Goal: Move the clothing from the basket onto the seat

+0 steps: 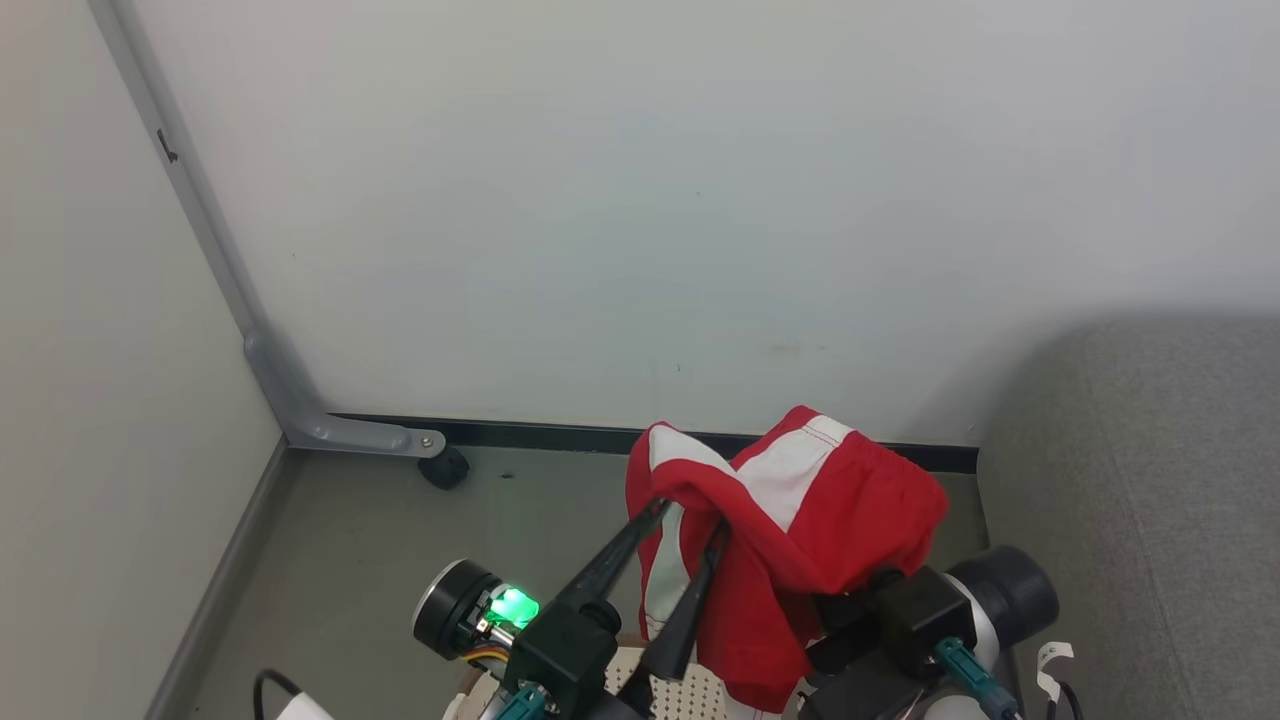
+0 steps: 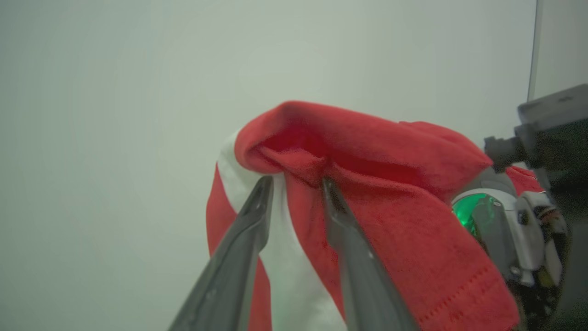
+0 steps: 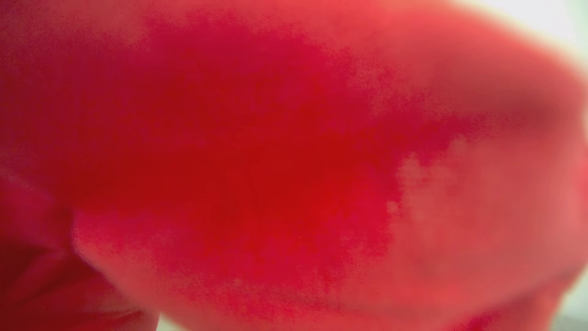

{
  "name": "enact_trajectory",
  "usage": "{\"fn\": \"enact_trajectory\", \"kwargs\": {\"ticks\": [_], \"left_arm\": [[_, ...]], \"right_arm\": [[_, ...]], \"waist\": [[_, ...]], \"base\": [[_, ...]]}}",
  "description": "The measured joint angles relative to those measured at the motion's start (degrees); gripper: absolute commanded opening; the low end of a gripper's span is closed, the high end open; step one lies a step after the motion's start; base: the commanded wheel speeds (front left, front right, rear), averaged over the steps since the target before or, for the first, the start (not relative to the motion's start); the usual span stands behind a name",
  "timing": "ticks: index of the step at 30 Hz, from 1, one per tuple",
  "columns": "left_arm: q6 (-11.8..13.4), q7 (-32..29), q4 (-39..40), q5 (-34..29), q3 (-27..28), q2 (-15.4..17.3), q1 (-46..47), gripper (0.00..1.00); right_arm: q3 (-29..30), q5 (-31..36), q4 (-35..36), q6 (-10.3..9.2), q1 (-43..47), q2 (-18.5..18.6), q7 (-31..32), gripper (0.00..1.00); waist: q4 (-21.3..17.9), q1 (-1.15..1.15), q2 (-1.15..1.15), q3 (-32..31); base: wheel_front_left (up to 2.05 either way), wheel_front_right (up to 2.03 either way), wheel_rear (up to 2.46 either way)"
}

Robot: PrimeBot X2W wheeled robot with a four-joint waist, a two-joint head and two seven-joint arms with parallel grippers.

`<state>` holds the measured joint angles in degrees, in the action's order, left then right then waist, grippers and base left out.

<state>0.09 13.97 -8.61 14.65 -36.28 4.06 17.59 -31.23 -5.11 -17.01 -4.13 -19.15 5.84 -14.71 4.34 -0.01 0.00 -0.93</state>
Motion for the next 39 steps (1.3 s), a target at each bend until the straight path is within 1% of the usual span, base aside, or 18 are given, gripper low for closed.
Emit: {"fn": "enact_trajectory", "kwargs": {"ticks": [8, 21, 28, 31, 39], "left_arm": [[0.4, 0.01, -0.96, 0.03, 0.03, 0.0, -0.29, 1.0], [0.48, 0.02, -2.4, 0.03, 0.1, 0.24, -1.07, 1.0], [0.93, 0.27, -2.82, 0.03, 0.1, 1.07, -2.94, 1.0], [0.9, 0.27, -2.99, 0.03, -0.15, 1.07, -2.98, 1.0], [0.83, 0.29, -4.63, 0.02, -0.47, 0.98, -2.88, 1.0]], "right_arm": [[1.09, 0.04, 1.3, -0.23, 0.24, 1.11, 0.0, 0.0], [4.44, 0.78, 4.26, -0.49, 1.55, 5.75, 0.0, 0.0], [8.88, 0.6, 5.79, -0.99, 2.08, 8.49, 0.0, 0.0], [10.62, 0.6, 6.05, -1.38, 2.06, 9.77, 0.0, 0.0], [14.56, 0.59, 6.1, -1.7, 2.1, 12.57, 0.0, 0.0]], "waist": [[0.02, 0.0, 0.0, -0.05], [-0.67, 0.0, 0.0, -0.34], [-1.89, 0.0, 0.0, -0.31], [-2.51, 0.0, 0.0, -0.06], [-3.3, 0.01, 0.0, 0.63]], "base": [[0.0, 0.0, 0.0], [0.0, 0.0, 0.0], [0.0, 0.0, 0.0], [0.0, 0.0, 0.0], [0.0, 0.0, 0.0]]}}
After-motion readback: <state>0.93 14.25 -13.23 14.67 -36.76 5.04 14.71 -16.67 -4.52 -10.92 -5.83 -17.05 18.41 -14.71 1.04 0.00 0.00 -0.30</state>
